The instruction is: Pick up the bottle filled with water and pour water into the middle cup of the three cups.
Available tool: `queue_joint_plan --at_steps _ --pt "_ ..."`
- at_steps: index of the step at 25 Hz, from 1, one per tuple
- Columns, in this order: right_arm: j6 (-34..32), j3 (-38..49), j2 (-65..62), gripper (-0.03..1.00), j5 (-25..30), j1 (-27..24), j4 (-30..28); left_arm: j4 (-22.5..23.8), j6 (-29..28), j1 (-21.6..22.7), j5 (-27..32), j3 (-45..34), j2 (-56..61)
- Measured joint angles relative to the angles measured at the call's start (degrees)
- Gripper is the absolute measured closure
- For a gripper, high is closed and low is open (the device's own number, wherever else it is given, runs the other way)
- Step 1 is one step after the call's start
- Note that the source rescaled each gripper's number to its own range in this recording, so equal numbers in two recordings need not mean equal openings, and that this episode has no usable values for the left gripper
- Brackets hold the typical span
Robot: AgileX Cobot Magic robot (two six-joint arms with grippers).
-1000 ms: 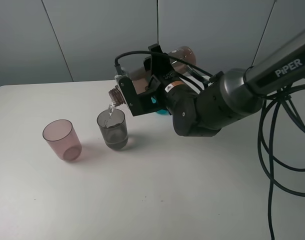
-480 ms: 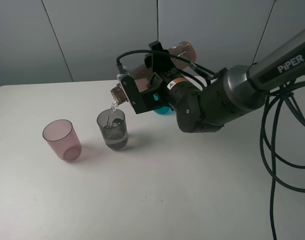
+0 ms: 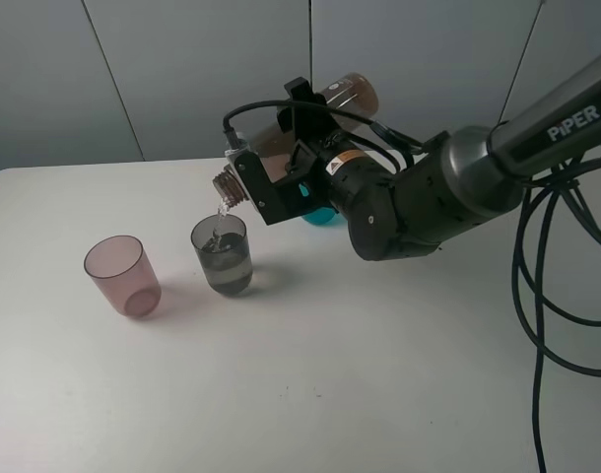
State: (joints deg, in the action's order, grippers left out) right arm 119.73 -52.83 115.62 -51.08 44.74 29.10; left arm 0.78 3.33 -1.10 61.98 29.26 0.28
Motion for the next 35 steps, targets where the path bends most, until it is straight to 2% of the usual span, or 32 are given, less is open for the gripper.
queue_joint_plan --at_steps 35 --pt "0.0 0.0 0.0 0.97 -2.8 -0.91 -7.83 0.89 0.0 0.0 0.0 0.0 0.0"
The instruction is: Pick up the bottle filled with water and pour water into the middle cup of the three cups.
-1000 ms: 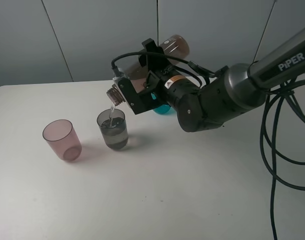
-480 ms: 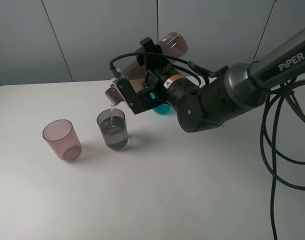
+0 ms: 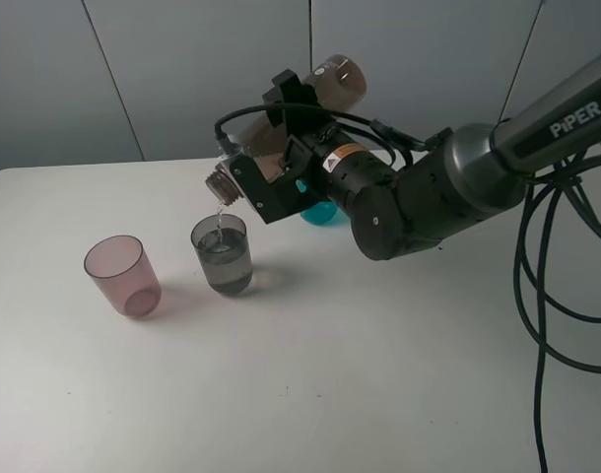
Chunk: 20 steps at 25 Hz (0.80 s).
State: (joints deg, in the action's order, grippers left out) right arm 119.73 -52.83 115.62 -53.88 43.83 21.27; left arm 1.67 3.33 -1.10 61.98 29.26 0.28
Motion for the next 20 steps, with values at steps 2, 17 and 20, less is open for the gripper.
queue_joint_plan --at_steps 2,17,20 --pt "0.0 0.0 0.0 0.97 -0.09 -0.13 -0.77 0.0 0.0 0.0 0.0 0.0 0.0" --pt "0.0 0.0 0.0 0.97 -0.22 -0.26 -3.92 0.1 0.0 0.0 0.0 0.0 0.0" --pt "0.0 0.0 0.0 0.97 -0.22 -0.26 -4.01 0.1 0.0 0.0 0.0 0.0 0.0"
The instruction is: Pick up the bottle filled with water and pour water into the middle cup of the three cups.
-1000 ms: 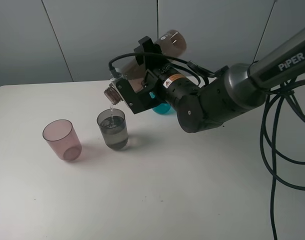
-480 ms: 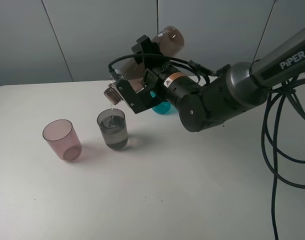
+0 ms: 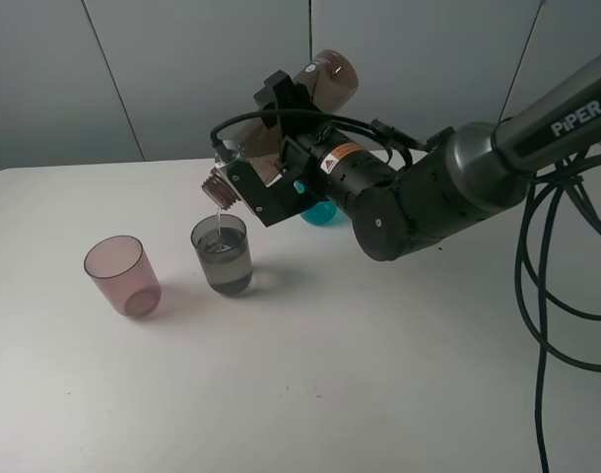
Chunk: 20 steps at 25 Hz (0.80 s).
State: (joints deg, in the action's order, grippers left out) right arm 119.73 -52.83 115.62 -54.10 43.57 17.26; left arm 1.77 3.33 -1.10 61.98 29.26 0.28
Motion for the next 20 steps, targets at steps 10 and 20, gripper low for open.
queue_joint_plan --at_steps 10,20 --pt "0.0 0.0 0.0 0.97 0.0 0.0 0.0 0.0 0.0 0.0 0.0 0.0 0.0" --pt "-4.31 0.0 0.0 0.97 0.59 0.0 0.73 0.0 0.0 0.0 0.0 0.0 0.0"
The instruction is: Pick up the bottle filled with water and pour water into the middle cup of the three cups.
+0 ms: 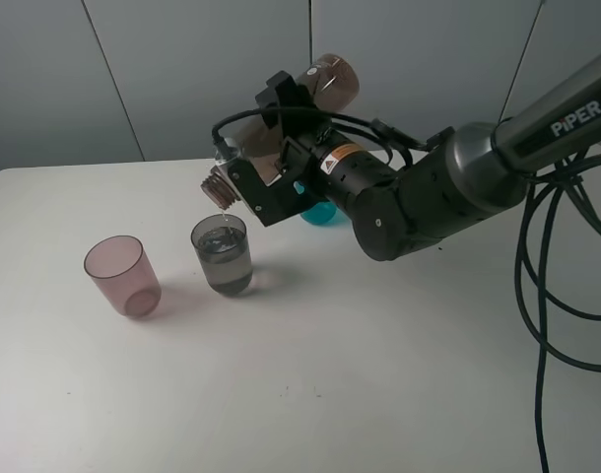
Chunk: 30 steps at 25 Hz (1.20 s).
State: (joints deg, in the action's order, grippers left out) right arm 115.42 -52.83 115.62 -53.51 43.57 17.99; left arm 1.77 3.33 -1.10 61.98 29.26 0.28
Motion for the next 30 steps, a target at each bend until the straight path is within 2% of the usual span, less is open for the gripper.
queue_joint_plan --at_steps 6,9,12,20,26,30 --pt "-12.35 0.0 0.0 0.97 0.64 0.0 3.79 0.0 0.0 0.0 0.0 0.0 0.0" --pt "-19.46 0.0 -0.72 0.97 3.97 -0.02 4.06 0.0 0.0 0.0 0.0 0.0 0.0" --pt "-29.11 0.44 -3.23 0.97 7.94 -0.02 4.06 0.0 0.0 0.0 0.0 0.0 0.0" --pt "-52.48 9.51 -14.31 0.97 9.57 -1.07 4.06 0.0 0.0 0.0 0.0 0.0 0.0" --pt "-79.48 15.64 -20.74 0.97 9.46 -7.79 2.6 0.0 0.0 0.0 0.0 0.0 0.0" --pt "-97.11 17.91 -20.87 0.97 10.13 -15.48 -7.16 0.0 0.0 0.0 0.0 0.0 0.0"
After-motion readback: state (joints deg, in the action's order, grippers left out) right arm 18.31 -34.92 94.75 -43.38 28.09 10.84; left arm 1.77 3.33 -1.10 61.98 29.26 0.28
